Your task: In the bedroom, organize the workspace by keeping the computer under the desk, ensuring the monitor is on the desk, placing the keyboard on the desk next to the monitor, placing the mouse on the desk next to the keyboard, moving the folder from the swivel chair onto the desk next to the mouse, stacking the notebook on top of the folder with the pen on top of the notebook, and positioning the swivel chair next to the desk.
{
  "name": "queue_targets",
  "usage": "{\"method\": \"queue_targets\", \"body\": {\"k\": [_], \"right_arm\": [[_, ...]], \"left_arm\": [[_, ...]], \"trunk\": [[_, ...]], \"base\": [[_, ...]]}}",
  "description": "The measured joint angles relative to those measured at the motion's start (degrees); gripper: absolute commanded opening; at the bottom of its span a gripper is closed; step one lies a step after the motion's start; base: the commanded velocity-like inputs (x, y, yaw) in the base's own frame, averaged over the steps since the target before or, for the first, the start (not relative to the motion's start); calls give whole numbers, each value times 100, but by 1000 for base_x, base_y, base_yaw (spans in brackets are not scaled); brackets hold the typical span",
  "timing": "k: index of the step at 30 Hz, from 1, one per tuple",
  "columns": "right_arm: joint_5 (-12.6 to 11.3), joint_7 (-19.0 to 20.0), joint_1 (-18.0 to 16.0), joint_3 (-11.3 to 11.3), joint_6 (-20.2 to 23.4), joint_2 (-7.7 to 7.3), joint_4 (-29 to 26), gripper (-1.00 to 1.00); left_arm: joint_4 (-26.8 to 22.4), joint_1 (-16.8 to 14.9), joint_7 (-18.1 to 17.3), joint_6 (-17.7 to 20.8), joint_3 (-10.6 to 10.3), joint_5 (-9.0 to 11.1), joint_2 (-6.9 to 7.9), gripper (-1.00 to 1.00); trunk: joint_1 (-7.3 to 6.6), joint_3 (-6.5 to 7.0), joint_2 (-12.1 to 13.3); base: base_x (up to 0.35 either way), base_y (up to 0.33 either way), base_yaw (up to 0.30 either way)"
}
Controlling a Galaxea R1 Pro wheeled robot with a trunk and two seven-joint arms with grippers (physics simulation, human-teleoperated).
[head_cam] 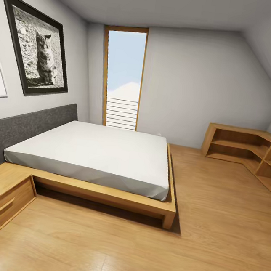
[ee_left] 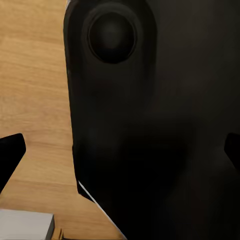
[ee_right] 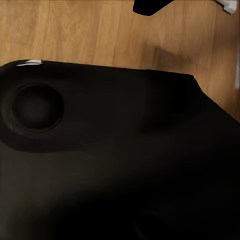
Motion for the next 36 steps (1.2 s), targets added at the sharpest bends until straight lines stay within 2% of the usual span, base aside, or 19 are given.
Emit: {"method": "queue_targets", "body": {"k": [7, 11, 23, 24, 36], "right_arm": [[-3, 2, -37, 23, -71, 180, -99, 100], [-30, -13, -49, -1, -177, 163, -98, 100], [-38, -8, -49, 2, -561, 157, -174, 100], [-38, -8, -49, 2, -790, 157, -175, 100], [-55, -11, -49, -17, -884, 157, -168, 100]], "left_arm": [[-113, -9, -15, 11, -27, -33, -193, 100], [-133, -9, -16, 15, -111, -91, -295, 100], [-146, -9, 11, -4, -121, -97, -290, 100], [-146, -9, 12, -7, -121, -96, -290, 100], [-156, -9, 16, -19, -121, -90, -288, 100]], "trunk": [[-130, 110, 241], [-218, 182, 401], [-482, 398, 883], [-504, 416, 923], [-768, 631, 1405]], "base": [[0, 0, 0], [0, 0, 0], [0, 0, -219], [0, 0, -269], [0, 0, -271]]}}
